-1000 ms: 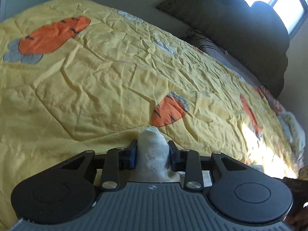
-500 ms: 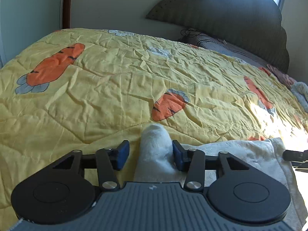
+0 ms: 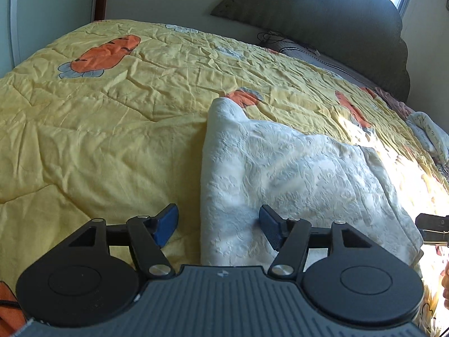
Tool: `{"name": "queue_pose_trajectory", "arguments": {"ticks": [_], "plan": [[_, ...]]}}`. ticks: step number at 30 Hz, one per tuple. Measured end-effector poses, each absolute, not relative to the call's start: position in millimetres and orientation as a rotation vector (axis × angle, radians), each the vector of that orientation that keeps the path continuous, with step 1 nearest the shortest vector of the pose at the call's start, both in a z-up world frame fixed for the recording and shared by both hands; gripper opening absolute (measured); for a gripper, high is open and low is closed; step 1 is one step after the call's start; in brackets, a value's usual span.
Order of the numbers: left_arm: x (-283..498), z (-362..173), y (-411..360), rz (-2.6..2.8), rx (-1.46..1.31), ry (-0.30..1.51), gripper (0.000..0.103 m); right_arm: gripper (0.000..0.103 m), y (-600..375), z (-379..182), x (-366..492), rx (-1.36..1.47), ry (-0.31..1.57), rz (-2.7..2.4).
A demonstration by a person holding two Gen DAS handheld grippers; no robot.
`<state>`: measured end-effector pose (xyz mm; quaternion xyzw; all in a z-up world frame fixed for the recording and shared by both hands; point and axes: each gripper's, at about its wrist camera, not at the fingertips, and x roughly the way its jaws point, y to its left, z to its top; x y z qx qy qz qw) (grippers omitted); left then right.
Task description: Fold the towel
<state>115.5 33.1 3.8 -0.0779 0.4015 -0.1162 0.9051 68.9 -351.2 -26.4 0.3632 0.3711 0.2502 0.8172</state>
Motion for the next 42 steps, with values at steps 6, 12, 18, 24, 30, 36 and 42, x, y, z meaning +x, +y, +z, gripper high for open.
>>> {"name": "queue_pose_trajectory", "arguments": {"ticks": [6, 12, 18, 24, 30, 36, 42], "plan": [[106, 1, 21, -0.235, -0.107, 0.811, 0.051, 0.061, -316, -9, 55, 0.430, 0.775, 0.469], [107, 3, 18, -0.227, -0.074, 0.807, 0.045, 0.036, -328, -15, 61, 0.443, 0.798, 0.504], [105, -1, 19, -0.229, -0.057, 0.766, 0.045, 0.044, -333, -18, 58, 0.520, 0.800, 0.513], [65, 6, 45, -0.249, -0.214, 0.792, 0.064, 0.077, -363, -33, 28, 0.835, 0.808, 0.558], [34, 2, 50, -0.241, -0.310, 0.794, 0.063, 0.076, -357, -41, 23, 0.880, 0.803, 0.576], [19, 2, 8, -0.252, 0.128, 0.636, 0.054, 0.051, -294, -8, 3, 0.195, 0.761, 0.516], [-19, -10, -23, -0.202, 0.505, 0.415, 0.038, 0.059, -320, -11, -1, 0.419, 0.777, 0.489]]}}
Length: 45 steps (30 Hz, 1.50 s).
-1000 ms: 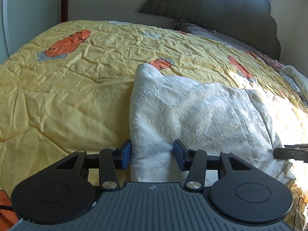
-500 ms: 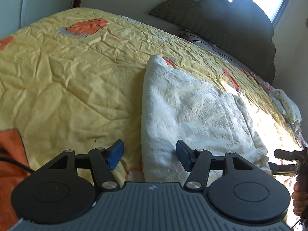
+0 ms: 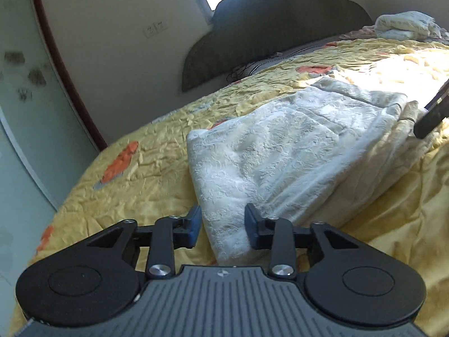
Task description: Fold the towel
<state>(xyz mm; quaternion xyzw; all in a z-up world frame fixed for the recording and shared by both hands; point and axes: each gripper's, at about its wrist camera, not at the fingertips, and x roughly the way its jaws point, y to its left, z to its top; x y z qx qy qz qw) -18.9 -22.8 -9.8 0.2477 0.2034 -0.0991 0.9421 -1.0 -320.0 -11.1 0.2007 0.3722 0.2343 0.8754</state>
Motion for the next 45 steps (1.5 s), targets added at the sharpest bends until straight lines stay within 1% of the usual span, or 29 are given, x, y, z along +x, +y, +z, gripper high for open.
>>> {"name": "queue_pose_trajectory", "arguments": {"ticks": [1, 2, 3, 4, 5, 6, 8, 11, 12, 13, 15, 17, 20, 21, 22, 23, 25, 28, 31, 34, 36, 37, 39, 41, 43, 44, 45], "plan": [[-27, -5, -19, -0.211, 0.488, 0.396, 0.038, 0.064, -333, -12, -4, 0.542, 0.797, 0.465], [-35, 2, -12, -0.235, 0.453, 0.377, 0.039, 0.076, -350, -16, -9, 0.686, 0.801, 0.450], [-43, 7, -6, -0.252, 0.421, 0.355, 0.048, 0.080, -362, -19, -13, 0.826, 0.785, 0.458], [-51, 11, -5, -0.256, 0.407, 0.332, 0.063, 0.080, -369, -22, -17, 0.918, 0.765, 0.478], [-55, 14, -6, -0.258, 0.408, 0.319, 0.071, 0.080, -376, -25, -22, 1.038, 0.734, 0.499], [-56, 15, -8, -0.263, 0.414, 0.320, 0.081, 0.080, -379, -28, -24, 1.117, 0.719, 0.513], [-52, 16, -14, -0.288, 0.411, 0.342, 0.082, 0.080, -377, -35, -21, 1.223, 0.735, 0.532], [-45, 11, -26, -0.342, 0.407, 0.374, 0.082, 0.080, -369, -43, -8, 1.230, 0.794, 0.496], [-43, 8, -30, -0.362, 0.412, 0.389, 0.080, 0.080, -367, -44, -3, 1.227, 0.794, 0.489], [-41, 3, -32, -0.386, 0.415, 0.417, 0.075, 0.080, -366, -44, 0, 1.236, 0.789, 0.491], [-36, -6, -36, -0.441, 0.389, 0.493, 0.071, 0.080, -363, -43, 13, 1.253, 0.788, 0.494], [-37, -12, -38, -0.445, 0.410, 0.505, 0.072, 0.080, -357, -42, 22, 1.236, 0.808, 0.480], [-35, -14, -39, -0.462, 0.414, 0.519, 0.072, 0.077, -343, -45, 43, 1.207, 0.826, 0.449], [-34, -14, -39, -0.467, 0.413, 0.521, 0.073, 0.066, -339, -44, 47, 1.172, 0.821, 0.439], [-34, -15, -38, -0.473, 0.412, 0.524, 0.074, 0.049, -333, -40, 50, 1.102, 0.846, 0.410], [-34, -15, -37, -0.476, 0.413, 0.524, 0.074, 0.019, -326, -38, 51, 1.034, 0.863, 0.388], [-33, -15, -36, -0.479, 0.404, 0.530, 0.074, 0.018, -319, -29, 49, 0.948, 0.843, 0.410], [-31, -15, -33, -0.498, 0.401, 0.539, 0.073, 0.016, -334, -16, 43, 0.953, 0.789, 0.440], [-27, -16, -34, -0.504, 0.411, 0.543, 0.074, 0.015, -334, -34, 44, 0.921, 0.844, 0.415], [-27, -16, -32, -0.507, 0.407, 0.539, 0.074, 0.016, -336, -39, 38, 0.970, 0.797, 0.431], [-32, -12, -28, -0.505, 0.388, 0.524, 0.071, 0.021, -340, -35, 32, 0.970, 0.785, 0.414], [-35, -7, -24, -0.503, 0.362, 0.519, 0.069, 0.022, -343, -29, 29, 0.960, 0.780, 0.390], [-42, 7, -10, -0.514, 0.260, 0.510, 0.069, 0.023, -348, -7, 14, 0.887, 0.721, 0.312], [-44, 18, 0, -0.500, 0.175, 0.493, 0.072, 0.025, -344, 20, 1, 0.741, 0.621, 0.299], [-41, 23, -2, -0.448, 0.177, 0.464, 0.080, 0.029, -323, 38, -2, 0.619, 0.579, 0.349], [-37, 22, -8, -0.424, 0.207, 0.468, 0.080, 0.035, -302, 46, 2, 0.526, 0.581, 0.386], [-33, 20, -15, -0.394, 0.243, 0.480, 0.079, 0.044, -285, 51, 4, 0.448, 0.583, 0.399]]}}
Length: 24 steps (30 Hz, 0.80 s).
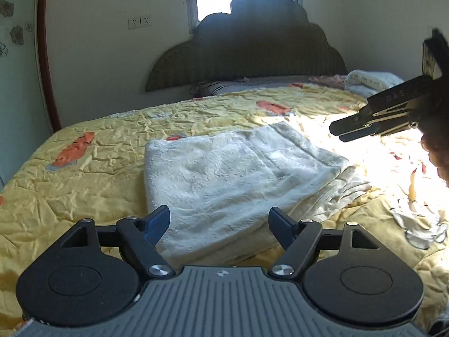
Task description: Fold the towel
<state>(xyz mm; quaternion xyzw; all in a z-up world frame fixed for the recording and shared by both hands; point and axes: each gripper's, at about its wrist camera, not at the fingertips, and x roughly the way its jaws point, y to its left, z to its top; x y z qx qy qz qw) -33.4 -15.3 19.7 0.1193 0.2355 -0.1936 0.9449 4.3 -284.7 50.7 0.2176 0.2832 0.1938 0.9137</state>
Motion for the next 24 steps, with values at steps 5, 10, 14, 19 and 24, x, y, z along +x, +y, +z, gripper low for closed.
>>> {"name": "queue_pose_trajectory", "arguments": {"ticks": [5, 10, 14, 19, 24], "plan": [[-36, 4, -27, -0.319, 0.322, 0.543, 0.072, 0.056, -211, 37, 9, -0.032, 0.610, 0.353], [-32, -10, -1, -0.186, 0.301, 0.593, 0.068, 0.066, -234, 15, 5, 0.011, 0.600, 0.367], [-20, -10, 19, -0.173, 0.223, 0.622, 0.068, 0.068, -228, 15, 10, 0.012, 0.616, 0.373], [-20, 5, 28, -0.245, 0.051, 0.637, 0.033, 0.070, -228, 12, 9, 0.032, 0.608, 0.378], [-17, 8, 34, -0.268, -0.047, 0.682, 0.029, 0.070, -228, 12, 9, 0.032, 0.607, 0.377]]}}
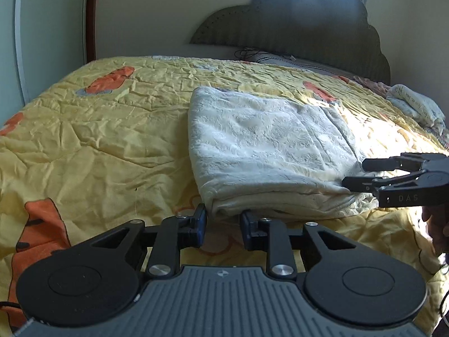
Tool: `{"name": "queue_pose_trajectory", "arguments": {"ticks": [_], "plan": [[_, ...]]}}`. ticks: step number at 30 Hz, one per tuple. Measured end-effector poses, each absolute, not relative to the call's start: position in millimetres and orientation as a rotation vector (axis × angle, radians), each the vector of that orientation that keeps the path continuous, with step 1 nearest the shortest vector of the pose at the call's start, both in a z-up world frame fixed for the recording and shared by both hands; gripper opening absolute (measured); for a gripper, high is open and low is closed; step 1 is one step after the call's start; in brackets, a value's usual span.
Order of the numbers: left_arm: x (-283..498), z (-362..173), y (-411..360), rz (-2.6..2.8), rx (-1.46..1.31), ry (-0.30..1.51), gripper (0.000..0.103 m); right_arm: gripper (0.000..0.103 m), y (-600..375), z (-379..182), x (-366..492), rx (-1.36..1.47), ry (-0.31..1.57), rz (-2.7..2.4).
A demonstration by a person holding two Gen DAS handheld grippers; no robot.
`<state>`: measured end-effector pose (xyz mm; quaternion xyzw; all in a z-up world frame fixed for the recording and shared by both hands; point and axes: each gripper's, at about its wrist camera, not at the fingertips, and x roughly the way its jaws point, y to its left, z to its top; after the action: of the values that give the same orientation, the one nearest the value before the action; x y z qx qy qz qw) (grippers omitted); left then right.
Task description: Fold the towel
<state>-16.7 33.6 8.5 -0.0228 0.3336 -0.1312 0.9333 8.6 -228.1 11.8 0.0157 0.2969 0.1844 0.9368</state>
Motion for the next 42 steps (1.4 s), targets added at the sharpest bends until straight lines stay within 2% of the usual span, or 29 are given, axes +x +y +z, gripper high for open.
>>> {"name": "queue_pose_trajectory", "arguments": {"ticks": [2, 8, 9, 13, 14, 15, 20, 24, 26, 29, 30, 31, 34, 36, 41, 42], "plan": [[-16, 12, 42, -0.281, -0.122, 0.687, 0.032, 0.070, -228, 12, 8, 0.035, 0.606, 0.377], [-19, 13, 41, -0.263, -0.105, 0.672, 0.039, 0.070, -229, 12, 7, 0.039, 0.606, 0.377], [-20, 14, 38, -0.265, -0.104, 0.658, 0.043, 0.070, -229, 12, 8, 0.039, 0.607, 0.377], [-18, 13, 18, -0.256, -0.020, 0.600, 0.044, 0.071, -228, 12, 9, 0.041, 0.610, 0.378], [-17, 12, 15, -0.235, 0.005, 0.573, 0.040, 0.071, -229, 12, 9, 0.041, 0.612, 0.382], [-17, 10, 16, -0.230, 0.017, 0.553, 0.040, 0.071, -230, 12, 9, 0.044, 0.614, 0.387], [-15, -13, 34, -0.217, -0.024, 0.630, 0.039, 0.071, -236, 9, 10, 0.062, 0.602, 0.419], [-18, -7, 34, -0.222, -0.009, 0.648, 0.039, 0.071, -241, 13, 11, 0.087, 0.617, 0.432], [-25, 5, 40, -0.272, 0.003, 0.652, 0.041, 0.071, -258, 25, 17, 0.196, 0.645, 0.453], [-43, 36, 54, -0.346, 0.009, 0.530, 0.055, 0.075, -300, 39, 29, 0.456, 0.595, 0.452], [-43, 46, 55, -0.355, 0.000, 0.478, 0.065, 0.079, -312, 42, 39, 0.535, 0.589, 0.446], [-37, 55, 53, -0.360, -0.009, 0.432, 0.075, 0.080, -322, 44, 53, 0.607, 0.595, 0.434], [9, 71, 30, -0.379, 0.006, 0.340, 0.085, 0.080, -326, 43, 100, 0.721, 0.644, 0.438], [57, 66, 10, -0.414, -0.011, 0.375, 0.086, 0.080, -322, 40, 133, 0.747, 0.675, 0.399], [160, 34, -28, -0.254, 0.059, 0.600, 0.074, 0.080, -311, 32, 173, 0.559, 0.750, 0.238], [175, 27, -30, -0.253, 0.071, 0.641, 0.074, 0.074, -309, 25, 177, 0.562, 0.781, 0.272]]}}
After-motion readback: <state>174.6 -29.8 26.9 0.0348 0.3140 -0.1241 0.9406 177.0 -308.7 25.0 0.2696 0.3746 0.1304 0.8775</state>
